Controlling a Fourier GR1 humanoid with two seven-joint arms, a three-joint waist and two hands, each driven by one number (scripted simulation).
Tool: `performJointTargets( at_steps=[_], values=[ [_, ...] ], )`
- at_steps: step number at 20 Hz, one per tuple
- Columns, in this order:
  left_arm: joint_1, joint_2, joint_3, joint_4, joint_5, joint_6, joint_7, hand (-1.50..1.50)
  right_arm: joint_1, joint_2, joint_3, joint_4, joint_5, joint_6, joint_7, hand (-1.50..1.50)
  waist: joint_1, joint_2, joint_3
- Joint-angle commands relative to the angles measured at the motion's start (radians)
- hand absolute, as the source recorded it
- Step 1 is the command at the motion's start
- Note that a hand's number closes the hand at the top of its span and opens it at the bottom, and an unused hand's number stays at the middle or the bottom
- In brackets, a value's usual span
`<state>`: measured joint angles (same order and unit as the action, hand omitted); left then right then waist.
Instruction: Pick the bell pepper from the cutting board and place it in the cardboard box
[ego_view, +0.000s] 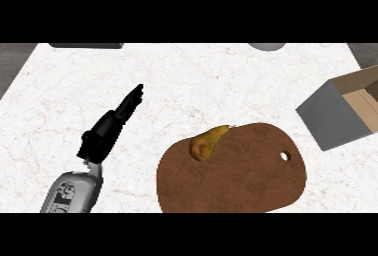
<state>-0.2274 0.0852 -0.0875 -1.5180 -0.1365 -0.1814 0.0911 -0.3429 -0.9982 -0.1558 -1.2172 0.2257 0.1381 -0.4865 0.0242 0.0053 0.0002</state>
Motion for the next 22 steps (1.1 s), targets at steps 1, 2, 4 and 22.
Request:
performJointTargets(
  at_steps=[1,2,4,22],
  values=[
    [0.003,-0.004,0.004,0.043,-0.02,0.007,-0.047,0.0,-0.085,0.083,0.061,0.138,0.109,-0.042,-0.061,1.5,-0.009,-0.001,0.0],
    [-0.004,-0.015,-0.015,0.007,-0.026,0.013,0.003,0.0,-0.094,0.128,0.109,0.155,0.155,-0.09,-0.028,1.5,0.0,0.0,0.0],
    [0.003,0.029,0.028,-0.014,0.032,-0.046,-0.008,0.0,-0.137,0.141,0.107,0.248,0.133,-0.023,-0.027,1.5,0.001,0.0,0.0],
    [0.058,-0.018,-0.006,-0.043,-0.013,0.006,-0.01,0.0,-0.381,0.212,-0.194,0.721,-0.197,0.298,-0.099,-1.5,0.002,0.0,0.002]
  ],
)
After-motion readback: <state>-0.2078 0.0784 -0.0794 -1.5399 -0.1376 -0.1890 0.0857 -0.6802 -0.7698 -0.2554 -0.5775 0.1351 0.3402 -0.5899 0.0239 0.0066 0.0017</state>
